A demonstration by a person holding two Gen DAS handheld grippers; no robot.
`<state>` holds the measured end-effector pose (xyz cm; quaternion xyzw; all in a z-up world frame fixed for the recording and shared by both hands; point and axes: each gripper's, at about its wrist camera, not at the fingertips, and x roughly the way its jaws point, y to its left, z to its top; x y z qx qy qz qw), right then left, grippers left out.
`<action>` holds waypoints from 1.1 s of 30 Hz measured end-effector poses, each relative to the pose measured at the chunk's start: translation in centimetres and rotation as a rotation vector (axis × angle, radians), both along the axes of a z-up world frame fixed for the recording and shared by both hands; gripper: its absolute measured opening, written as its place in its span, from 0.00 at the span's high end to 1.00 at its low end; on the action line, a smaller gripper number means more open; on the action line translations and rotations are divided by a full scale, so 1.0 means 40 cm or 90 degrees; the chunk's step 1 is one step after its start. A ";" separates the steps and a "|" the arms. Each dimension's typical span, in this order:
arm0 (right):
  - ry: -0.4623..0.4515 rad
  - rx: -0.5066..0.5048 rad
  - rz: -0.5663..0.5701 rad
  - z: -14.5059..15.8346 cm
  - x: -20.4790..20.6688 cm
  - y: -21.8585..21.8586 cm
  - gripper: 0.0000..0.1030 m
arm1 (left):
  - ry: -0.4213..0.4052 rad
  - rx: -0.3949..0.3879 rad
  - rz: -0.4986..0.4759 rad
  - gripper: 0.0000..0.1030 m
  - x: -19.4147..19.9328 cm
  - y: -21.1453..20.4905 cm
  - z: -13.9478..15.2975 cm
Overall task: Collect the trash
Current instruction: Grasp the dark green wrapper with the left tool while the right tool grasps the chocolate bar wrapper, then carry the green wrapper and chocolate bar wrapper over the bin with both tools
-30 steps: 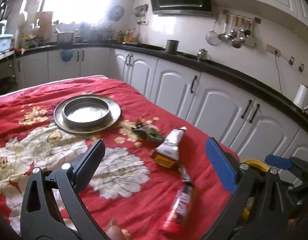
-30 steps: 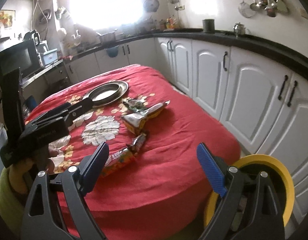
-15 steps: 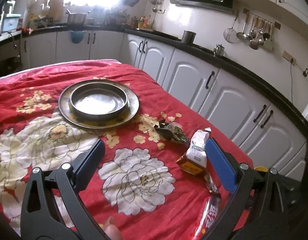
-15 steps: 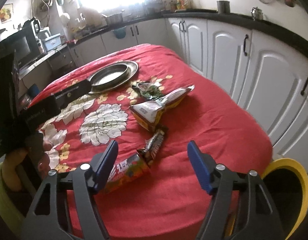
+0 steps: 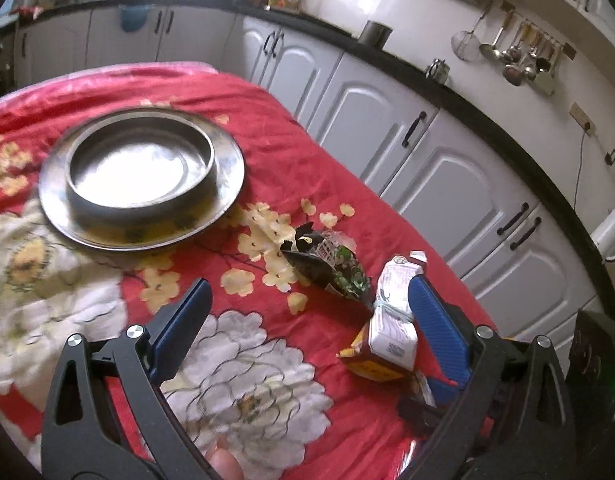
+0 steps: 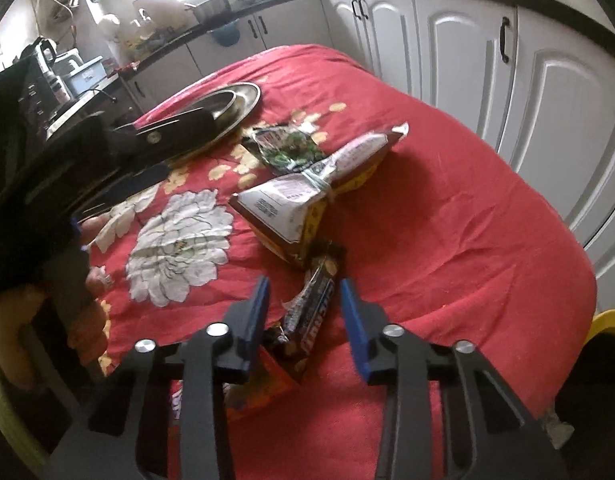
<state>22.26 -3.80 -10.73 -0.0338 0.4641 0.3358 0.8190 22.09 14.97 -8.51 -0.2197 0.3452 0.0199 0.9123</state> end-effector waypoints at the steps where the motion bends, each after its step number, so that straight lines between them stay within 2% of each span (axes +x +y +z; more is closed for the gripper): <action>1: 0.004 -0.001 -0.002 -0.005 0.003 -0.005 0.76 | 0.006 -0.008 -0.001 0.16 0.011 0.002 -0.007; 5: 0.005 0.004 -0.008 -0.014 0.006 -0.026 0.78 | 0.031 -0.048 0.003 0.21 0.051 0.006 -0.035; 8: -0.004 0.005 -0.016 -0.006 0.006 -0.048 0.83 | 0.044 -0.070 0.003 0.31 0.078 0.002 -0.052; 11: -0.005 0.013 -0.024 -0.001 0.003 -0.076 0.83 | 0.056 -0.088 0.008 0.38 0.096 0.003 -0.067; 13: -0.012 0.014 -0.028 0.003 -0.002 -0.093 0.83 | 0.056 -0.091 0.008 0.51 0.103 0.003 -0.067; 15: -0.019 0.015 -0.031 0.008 -0.009 -0.105 0.84 | 0.062 -0.093 0.006 0.76 0.110 -0.001 -0.068; 16: -0.022 0.016 -0.031 0.011 -0.012 -0.109 0.84 | 0.066 -0.089 0.006 0.80 0.113 -0.002 -0.069; 21: -0.036 0.021 -0.031 0.026 -0.013 -0.114 0.84 | 0.063 -0.080 -0.004 0.88 0.106 -0.009 -0.064; 33: -0.067 0.030 -0.020 0.067 -0.041 -0.116 0.85 | -0.012 -0.025 -0.003 0.89 0.002 -0.012 0.043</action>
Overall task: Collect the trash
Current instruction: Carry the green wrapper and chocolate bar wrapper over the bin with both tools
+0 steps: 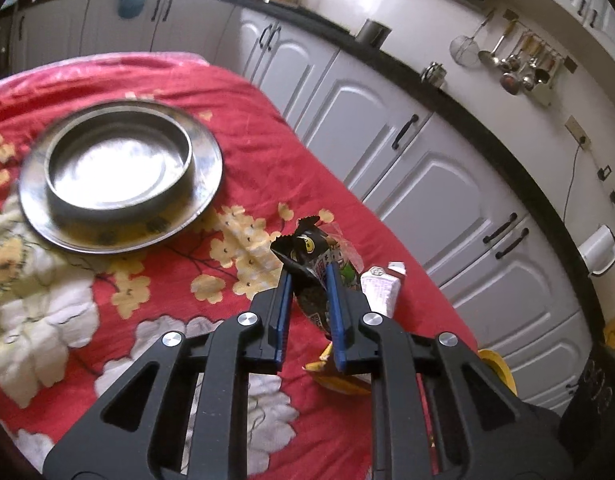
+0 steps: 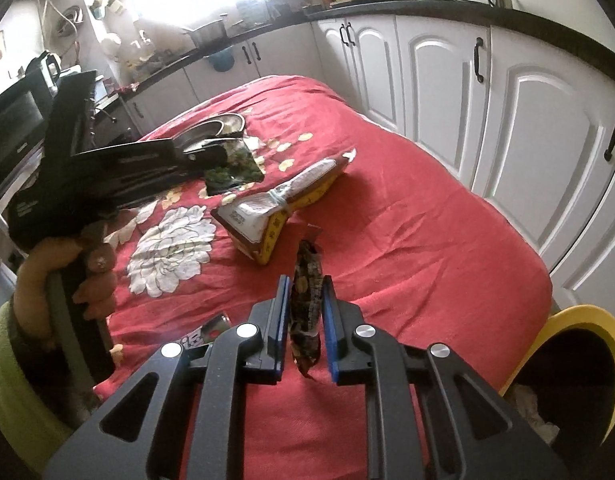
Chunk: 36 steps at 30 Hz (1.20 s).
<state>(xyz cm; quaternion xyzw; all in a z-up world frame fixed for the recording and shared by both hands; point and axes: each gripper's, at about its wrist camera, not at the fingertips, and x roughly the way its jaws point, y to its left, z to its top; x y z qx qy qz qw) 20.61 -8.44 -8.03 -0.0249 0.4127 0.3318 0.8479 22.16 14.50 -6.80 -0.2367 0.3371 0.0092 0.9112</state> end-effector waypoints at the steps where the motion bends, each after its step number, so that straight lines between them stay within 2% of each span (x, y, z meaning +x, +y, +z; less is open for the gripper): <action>1: -0.001 0.001 0.001 0.004 -0.002 0.000 0.86 | -0.006 0.005 0.001 0.89 -0.009 -0.001 0.007; 5: -0.010 0.008 0.008 0.023 -0.017 -0.008 0.86 | -0.033 0.033 -0.002 0.89 -0.054 -0.017 0.043; 18: -0.049 0.032 -0.010 0.098 -0.061 -0.093 0.86 | -0.087 0.064 -0.057 0.89 -0.153 -0.122 0.103; 26: -0.070 0.038 -0.056 0.125 -0.085 -0.198 0.86 | -0.104 0.076 -0.106 0.89 -0.177 -0.207 0.121; 36: -0.066 0.050 -0.125 0.118 -0.091 -0.332 0.86 | -0.118 0.096 -0.181 0.89 -0.189 -0.335 0.132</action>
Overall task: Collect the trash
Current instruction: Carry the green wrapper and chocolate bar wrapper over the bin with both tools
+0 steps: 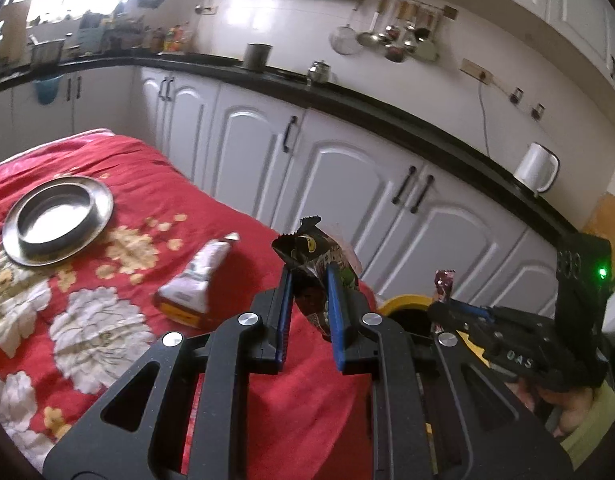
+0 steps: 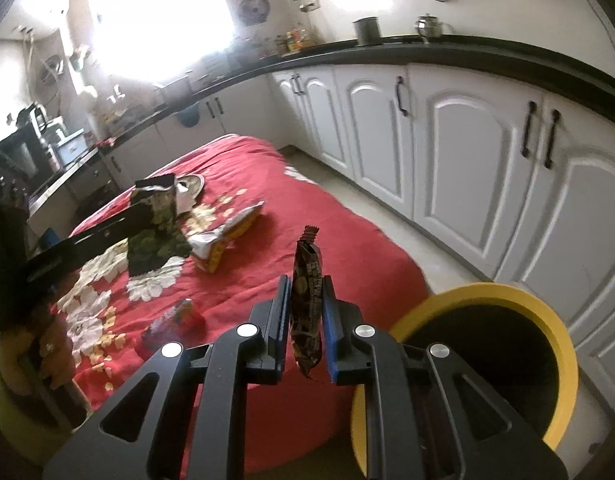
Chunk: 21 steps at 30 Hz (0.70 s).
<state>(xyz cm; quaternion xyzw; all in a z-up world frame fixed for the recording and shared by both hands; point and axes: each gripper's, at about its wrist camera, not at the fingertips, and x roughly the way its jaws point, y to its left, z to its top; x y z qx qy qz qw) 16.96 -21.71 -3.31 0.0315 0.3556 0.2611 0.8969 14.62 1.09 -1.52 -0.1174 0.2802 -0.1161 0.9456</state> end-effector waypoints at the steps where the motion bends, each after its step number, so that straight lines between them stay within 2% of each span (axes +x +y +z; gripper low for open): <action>1: 0.001 0.002 -0.008 -0.002 0.000 -0.015 0.86 | 0.000 0.002 -0.006 0.89 -0.002 -0.012 -0.002; 21: 0.029 0.028 -0.126 -0.055 -0.007 -0.228 0.86 | 0.018 0.056 -0.129 0.89 0.008 -0.245 -0.054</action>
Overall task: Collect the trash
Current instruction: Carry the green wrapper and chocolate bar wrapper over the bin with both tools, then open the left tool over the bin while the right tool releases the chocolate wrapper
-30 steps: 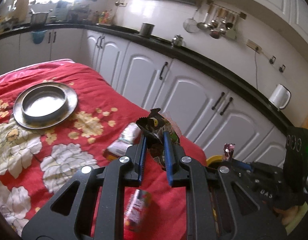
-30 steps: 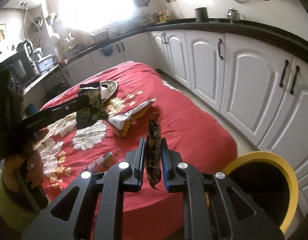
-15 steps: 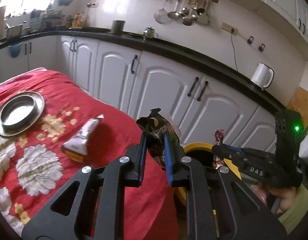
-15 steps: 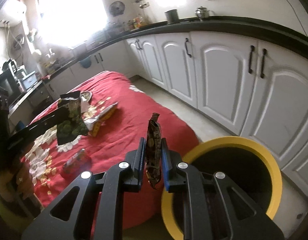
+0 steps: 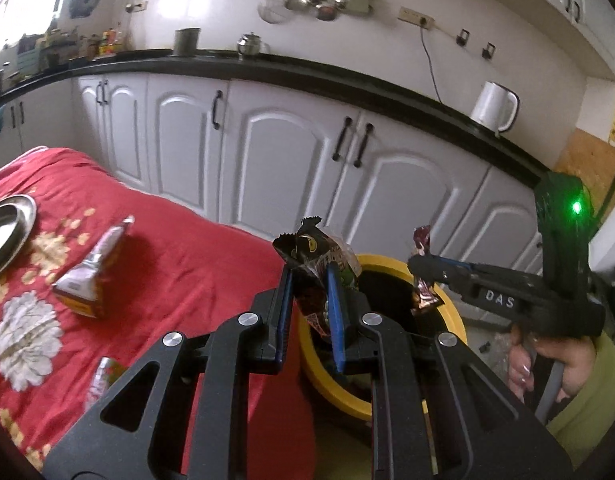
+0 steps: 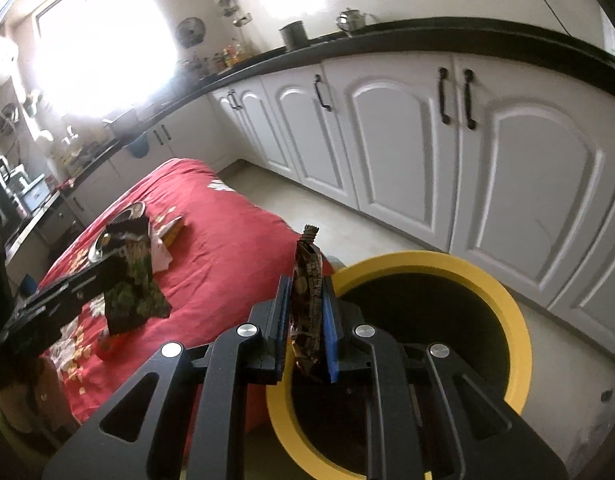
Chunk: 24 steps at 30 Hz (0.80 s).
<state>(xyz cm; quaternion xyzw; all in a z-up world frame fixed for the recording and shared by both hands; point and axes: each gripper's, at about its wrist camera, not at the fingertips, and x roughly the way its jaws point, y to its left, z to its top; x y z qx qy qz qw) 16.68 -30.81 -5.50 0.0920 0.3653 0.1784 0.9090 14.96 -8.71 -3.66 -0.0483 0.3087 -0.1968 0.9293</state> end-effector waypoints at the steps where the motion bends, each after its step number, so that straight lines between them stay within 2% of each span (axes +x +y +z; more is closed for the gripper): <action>1: 0.003 0.001 -0.005 -0.004 0.000 -0.010 0.86 | 0.001 0.001 -0.005 0.89 0.000 -0.008 -0.002; 11: 0.035 0.015 -0.050 -0.044 0.009 -0.090 0.84 | 0.035 0.021 -0.066 0.89 0.006 -0.115 -0.062; 21: 0.072 0.035 -0.080 -0.089 0.031 -0.143 0.83 | 0.102 0.061 -0.132 0.89 0.030 -0.227 -0.171; 23: 0.075 0.039 -0.086 -0.092 0.035 -0.146 0.78 | 0.109 0.063 -0.135 0.88 0.035 -0.236 -0.183; 24: 0.077 0.042 -0.088 -0.094 0.036 -0.149 0.77 | 0.111 0.064 -0.136 0.84 0.036 -0.240 -0.186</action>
